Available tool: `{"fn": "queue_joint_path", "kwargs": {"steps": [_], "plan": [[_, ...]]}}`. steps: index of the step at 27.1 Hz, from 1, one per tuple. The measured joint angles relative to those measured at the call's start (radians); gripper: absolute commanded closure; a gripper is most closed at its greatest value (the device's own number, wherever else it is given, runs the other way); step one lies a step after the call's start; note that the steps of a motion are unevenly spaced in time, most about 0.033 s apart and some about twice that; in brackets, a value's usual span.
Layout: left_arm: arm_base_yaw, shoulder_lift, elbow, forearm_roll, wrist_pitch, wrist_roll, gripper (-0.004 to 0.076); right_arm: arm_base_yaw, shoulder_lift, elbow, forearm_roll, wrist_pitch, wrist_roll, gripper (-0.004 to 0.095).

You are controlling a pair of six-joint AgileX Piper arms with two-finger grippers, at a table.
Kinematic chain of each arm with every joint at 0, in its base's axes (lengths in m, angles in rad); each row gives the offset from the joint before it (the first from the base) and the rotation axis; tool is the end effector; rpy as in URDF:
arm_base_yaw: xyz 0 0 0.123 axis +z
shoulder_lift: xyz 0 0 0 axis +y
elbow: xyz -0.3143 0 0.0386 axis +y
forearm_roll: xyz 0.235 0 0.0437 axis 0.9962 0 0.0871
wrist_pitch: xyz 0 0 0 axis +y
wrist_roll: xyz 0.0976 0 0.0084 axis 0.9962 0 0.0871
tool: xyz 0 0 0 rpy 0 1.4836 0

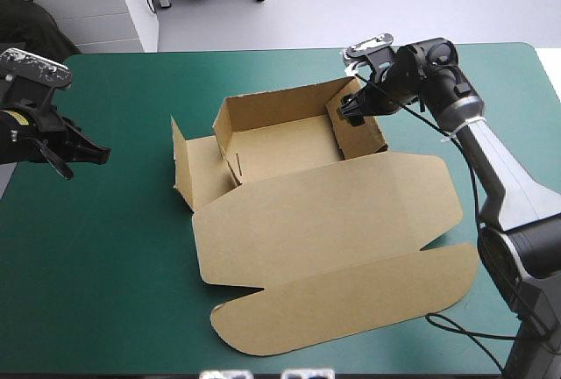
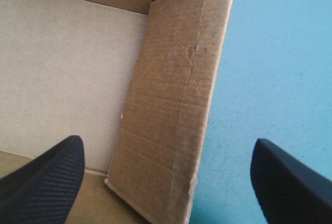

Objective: Fold the box

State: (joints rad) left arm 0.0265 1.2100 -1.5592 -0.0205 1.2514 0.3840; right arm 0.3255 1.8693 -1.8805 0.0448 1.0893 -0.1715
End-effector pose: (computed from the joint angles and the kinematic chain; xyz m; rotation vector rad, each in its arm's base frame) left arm 0.1981 0.0033 0.4808 0.4268 2.3537 0.1678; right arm 0.3942 0.1372 0.3764 -0.6197 2.4885 0.1175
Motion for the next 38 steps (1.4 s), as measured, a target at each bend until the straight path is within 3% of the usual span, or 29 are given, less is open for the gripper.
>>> {"fn": "queue_joint_path", "kwargs": {"steps": [6, 10, 16, 22, 32, 38], "plan": [[0.0, 0.0, 0.0, 0.0, 0.0, 0.0, 0.0716, -0.043, 0.165, 0.0, 0.025, -0.047, 0.021, 0.0138], [0.0, 0.0, 0.0, 0.0, 0.0, 0.0, 0.0716, -0.056, 0.191, 0.0, 0.04, -0.057, 0.022, 0.0224], [0.0, 0.0, 0.0, -0.001, 0.0, 0.0, 0.0716, -0.056, 0.202, 0.0, 0.054, -0.064, 0.022, 0.0611], [0.0, 0.0, 0.0, -0.001, 0.0, 0.0, 0.0716, -0.056, 0.202, 0.0, 0.059, -0.062, 0.022, 0.0927], [0.0, 0.0, 0.0, -0.037, 0.0, 0.0, 0.0716, -0.056, 0.187, 0.0, 0.047, 0.02, 0.024, 0.0927], [0.0, 0.0, 0.0, -0.038, 0.0, -0.006, 0.0716, -0.056, 0.06, 0.001, 0.038, 0.107, 0.003, 0.0927]]}}
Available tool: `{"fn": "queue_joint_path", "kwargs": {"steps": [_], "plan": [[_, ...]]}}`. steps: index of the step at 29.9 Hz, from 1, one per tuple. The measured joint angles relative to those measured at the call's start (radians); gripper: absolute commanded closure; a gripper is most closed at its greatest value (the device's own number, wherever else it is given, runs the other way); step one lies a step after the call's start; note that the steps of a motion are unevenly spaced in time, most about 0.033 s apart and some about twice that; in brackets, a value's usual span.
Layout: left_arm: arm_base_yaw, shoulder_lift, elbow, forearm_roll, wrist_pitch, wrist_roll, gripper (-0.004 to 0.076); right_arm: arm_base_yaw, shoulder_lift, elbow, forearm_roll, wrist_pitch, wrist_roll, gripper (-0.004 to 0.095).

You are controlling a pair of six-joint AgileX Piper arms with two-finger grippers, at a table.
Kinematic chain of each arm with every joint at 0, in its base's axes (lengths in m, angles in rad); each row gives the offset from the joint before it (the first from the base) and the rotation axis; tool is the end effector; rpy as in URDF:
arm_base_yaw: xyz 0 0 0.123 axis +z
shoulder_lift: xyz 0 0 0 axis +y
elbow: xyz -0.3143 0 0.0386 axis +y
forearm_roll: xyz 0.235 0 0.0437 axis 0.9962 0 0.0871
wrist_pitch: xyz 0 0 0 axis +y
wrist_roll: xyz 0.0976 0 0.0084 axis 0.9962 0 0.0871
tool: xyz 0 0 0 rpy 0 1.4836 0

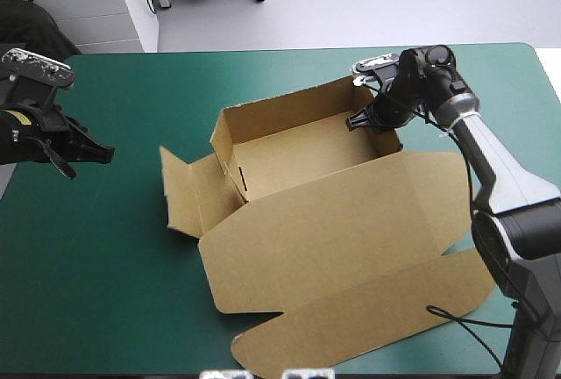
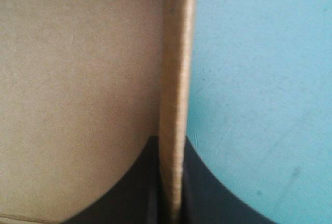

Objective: Fold the box

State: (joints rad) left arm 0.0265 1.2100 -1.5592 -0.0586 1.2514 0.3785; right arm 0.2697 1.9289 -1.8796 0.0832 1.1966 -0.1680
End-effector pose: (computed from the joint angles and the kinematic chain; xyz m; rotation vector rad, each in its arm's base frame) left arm 0.1981 -0.0002 0.4809 0.4222 2.3492 0.1170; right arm 0.4050 0.1198 0.3464 -0.5739 2.6699 0.1433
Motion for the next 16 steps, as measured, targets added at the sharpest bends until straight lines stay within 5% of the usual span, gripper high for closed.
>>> {"fn": "queue_joint_path", "kwargs": {"steps": [16], "plan": [[0.0, -0.006, 0.025, 0.012, -0.018, -0.001, 0.0716, 0.0, -0.396, 0.0, -0.075, 0.056, -0.018, 0.0927]]}}
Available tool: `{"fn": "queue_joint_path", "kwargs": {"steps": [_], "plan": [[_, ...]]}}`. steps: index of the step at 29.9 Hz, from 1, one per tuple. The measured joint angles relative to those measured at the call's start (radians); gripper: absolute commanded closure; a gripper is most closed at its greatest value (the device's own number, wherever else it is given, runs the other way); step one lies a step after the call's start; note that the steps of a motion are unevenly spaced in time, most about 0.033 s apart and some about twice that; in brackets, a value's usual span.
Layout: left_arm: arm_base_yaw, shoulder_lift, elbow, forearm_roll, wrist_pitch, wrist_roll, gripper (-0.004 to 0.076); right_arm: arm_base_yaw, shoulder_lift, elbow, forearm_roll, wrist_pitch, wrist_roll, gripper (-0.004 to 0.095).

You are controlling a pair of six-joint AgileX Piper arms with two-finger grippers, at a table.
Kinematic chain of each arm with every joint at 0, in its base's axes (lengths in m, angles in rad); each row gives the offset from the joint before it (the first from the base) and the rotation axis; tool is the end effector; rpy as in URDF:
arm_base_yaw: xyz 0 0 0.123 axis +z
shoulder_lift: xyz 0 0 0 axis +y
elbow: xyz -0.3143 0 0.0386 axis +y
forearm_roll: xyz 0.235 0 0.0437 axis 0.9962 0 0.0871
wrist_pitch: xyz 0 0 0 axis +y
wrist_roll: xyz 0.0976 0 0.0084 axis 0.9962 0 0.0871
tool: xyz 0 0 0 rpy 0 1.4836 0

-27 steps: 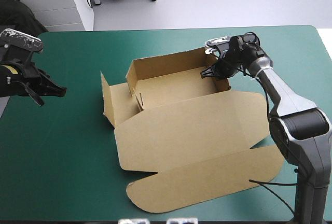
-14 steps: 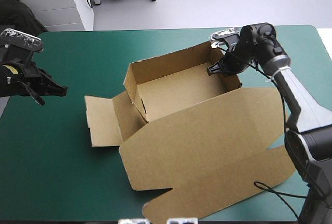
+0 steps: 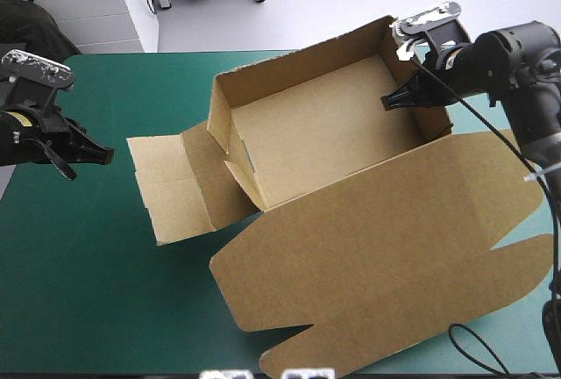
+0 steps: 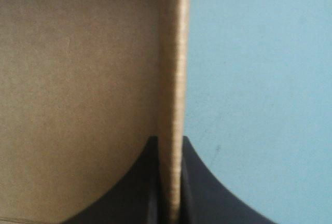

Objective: Fold the box

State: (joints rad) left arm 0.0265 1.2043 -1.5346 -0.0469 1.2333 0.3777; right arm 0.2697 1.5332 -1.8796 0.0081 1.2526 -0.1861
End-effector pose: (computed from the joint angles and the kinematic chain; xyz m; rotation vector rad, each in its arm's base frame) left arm 0.1986 0.0009 0.4765 0.4198 2.3521 0.1312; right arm 0.2887 0.0806 0.4878 -0.5406 2.3284 0.0498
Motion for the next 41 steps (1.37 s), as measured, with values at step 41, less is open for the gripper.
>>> {"fn": "queue_joint_path", "kwargs": {"steps": [41], "plan": [[0.0, 0.045, 0.662, -1.206, -0.417, 0.684, 0.0708, -0.11, -0.193, 0.077, 0.113, 0.001, -0.016, 0.0927]]}}
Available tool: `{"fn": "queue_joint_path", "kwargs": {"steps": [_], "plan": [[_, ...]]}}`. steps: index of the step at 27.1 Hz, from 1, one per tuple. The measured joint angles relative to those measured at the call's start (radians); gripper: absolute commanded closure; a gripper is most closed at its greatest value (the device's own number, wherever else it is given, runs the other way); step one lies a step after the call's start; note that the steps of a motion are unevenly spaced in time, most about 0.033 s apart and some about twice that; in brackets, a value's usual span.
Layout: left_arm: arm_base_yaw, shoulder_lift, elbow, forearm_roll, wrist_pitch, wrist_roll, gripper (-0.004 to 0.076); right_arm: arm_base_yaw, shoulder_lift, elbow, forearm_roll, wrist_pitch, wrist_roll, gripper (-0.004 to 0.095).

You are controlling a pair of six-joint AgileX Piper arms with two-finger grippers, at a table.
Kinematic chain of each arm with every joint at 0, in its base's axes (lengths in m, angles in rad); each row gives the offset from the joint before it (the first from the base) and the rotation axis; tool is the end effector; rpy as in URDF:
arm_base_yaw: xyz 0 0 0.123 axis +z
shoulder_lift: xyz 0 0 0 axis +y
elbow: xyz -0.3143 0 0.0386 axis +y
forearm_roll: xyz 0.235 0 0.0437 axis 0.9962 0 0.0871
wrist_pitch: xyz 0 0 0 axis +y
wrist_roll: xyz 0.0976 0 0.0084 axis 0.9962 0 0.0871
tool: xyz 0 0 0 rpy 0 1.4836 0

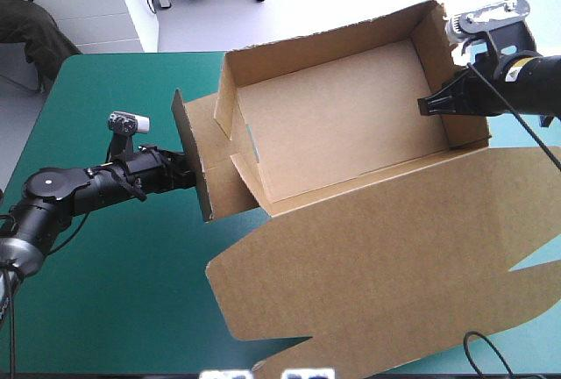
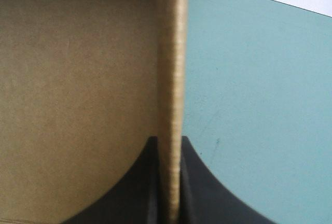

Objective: Fold the box

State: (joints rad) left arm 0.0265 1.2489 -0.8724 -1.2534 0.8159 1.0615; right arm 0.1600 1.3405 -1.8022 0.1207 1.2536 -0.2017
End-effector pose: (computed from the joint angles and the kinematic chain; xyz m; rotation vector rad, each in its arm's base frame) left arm 0.2314 -0.0618 0.3471 0.3397 2.0766 -0.8467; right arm 0.2262 0.0479 0.5186 -0.4257 2.2308 0.1282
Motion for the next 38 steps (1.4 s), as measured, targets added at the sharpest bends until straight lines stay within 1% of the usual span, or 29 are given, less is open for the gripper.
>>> {"fn": "queue_joint_path", "kwargs": {"steps": [15, 19, 28, 30, 33, 35, 36, 38], "plan": [[0.0, 0.012, -0.015, -0.34, 0.351, 0.026, 0.0709, 0.0, 0.0, 0.0, -0.023, -0.01, 0.0, 0.0927], [0.0, 0.012, -0.04, -0.39, 0.364, 0.025, 0.0709, 0.0, 0.0, 0.0, -0.022, -0.015, 0.004, 0.0927], [-0.001, 0.012, -0.105, -0.406, 0.371, -0.012, 0.0703, 0.0, 0.005, 0.0, 0.0, -0.044, 0.005, 0.0926], [-0.001, 0.012, -0.118, -0.407, 0.371, -0.025, 0.0674, 0.0, 0.005, 0.0, 0.0, -0.046, 0.004, 0.0926], [-0.001, 0.012, -0.139, -0.408, 0.371, -0.044, 0.0588, 0.0, 0.005, 0.0, 0.0, -0.052, 0.004, 0.0925], [-0.001, 0.012, -0.157, -0.408, 0.373, -0.053, 0.0453, 0.0, 0.005, 0.0, 0.0, -0.058, 0.004, 0.0926], [-0.001, 0.012, -0.165, -0.408, 0.374, -0.058, 0.0363, 0.0, 0.005, 0.0, 0.0, -0.06, 0.004, 0.0926], [-0.001, 0.012, -0.177, -0.408, 0.376, -0.072, 0.0296, 0.0, 0.009, 0.0, 0.0, -0.06, 0.004, 0.0926]]}}
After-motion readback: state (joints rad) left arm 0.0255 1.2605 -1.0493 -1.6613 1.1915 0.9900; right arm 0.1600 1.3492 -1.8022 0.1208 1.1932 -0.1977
